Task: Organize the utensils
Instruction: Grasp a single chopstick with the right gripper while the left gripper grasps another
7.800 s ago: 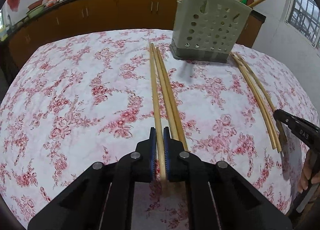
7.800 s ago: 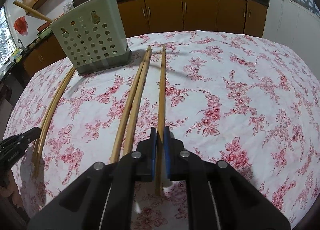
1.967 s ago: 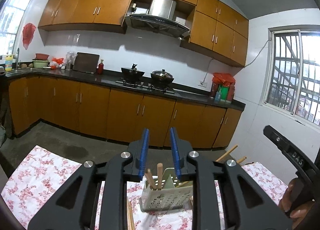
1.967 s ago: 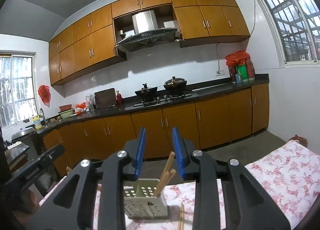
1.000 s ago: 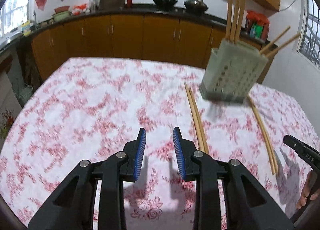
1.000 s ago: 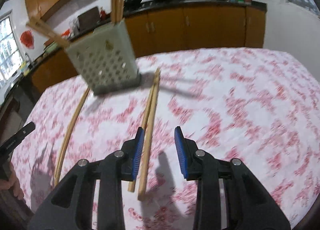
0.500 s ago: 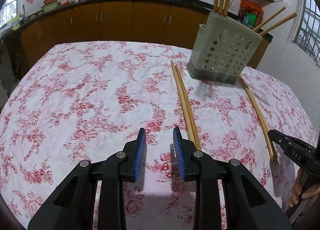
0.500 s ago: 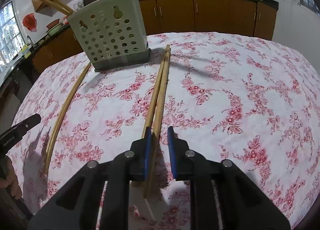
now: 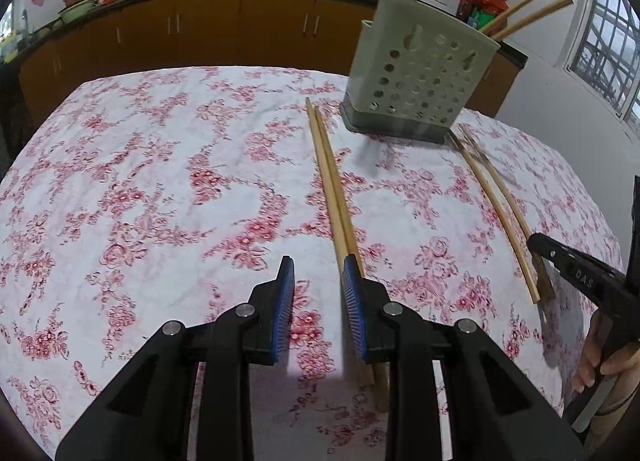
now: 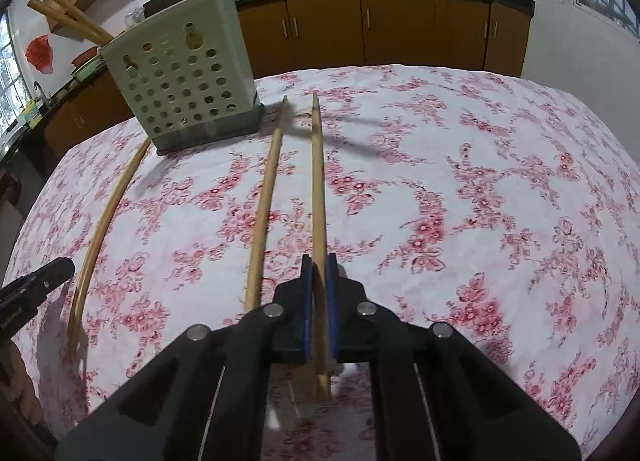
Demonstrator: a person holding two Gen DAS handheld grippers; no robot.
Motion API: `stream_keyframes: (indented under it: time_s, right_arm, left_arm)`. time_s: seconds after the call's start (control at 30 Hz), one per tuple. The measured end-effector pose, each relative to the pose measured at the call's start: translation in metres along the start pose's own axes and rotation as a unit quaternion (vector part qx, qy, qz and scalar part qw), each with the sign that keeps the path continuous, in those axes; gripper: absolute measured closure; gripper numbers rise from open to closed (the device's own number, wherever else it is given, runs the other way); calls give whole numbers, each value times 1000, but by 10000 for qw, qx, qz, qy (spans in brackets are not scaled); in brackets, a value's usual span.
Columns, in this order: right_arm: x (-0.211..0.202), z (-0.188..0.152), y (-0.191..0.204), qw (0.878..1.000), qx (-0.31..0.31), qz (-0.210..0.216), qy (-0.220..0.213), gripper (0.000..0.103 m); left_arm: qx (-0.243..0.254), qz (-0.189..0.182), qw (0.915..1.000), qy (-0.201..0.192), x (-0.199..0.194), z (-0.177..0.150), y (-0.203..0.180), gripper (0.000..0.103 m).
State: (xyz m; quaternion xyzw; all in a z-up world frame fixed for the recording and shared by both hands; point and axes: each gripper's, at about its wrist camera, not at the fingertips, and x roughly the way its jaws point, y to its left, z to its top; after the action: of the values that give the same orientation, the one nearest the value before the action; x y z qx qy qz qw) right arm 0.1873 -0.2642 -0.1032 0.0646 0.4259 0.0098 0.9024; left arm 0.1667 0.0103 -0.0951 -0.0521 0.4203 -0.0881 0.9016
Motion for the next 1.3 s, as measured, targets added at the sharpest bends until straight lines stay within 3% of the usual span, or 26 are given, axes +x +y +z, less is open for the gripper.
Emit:
stream_keyframes:
  time_s: [0.5,0.87,1.03,1.3]
  right_arm:
    - [0,-1,0,10000,-36,21,12,94]
    - [0,-1,6,9999,-66,81,12,93]
    - [1,-1,6,9999,-113,74,12,93]
    - [3,2,3,9999,-80,79,1,95]
  left_arm:
    - [376,237,9989,153,14,2,-20,84]
    - [338,340,9988,138,20,11,-19,85]
    - [281,391,9988,133,22,14,-14,95]
    - [32,527,9986,104,21,21,9,95]
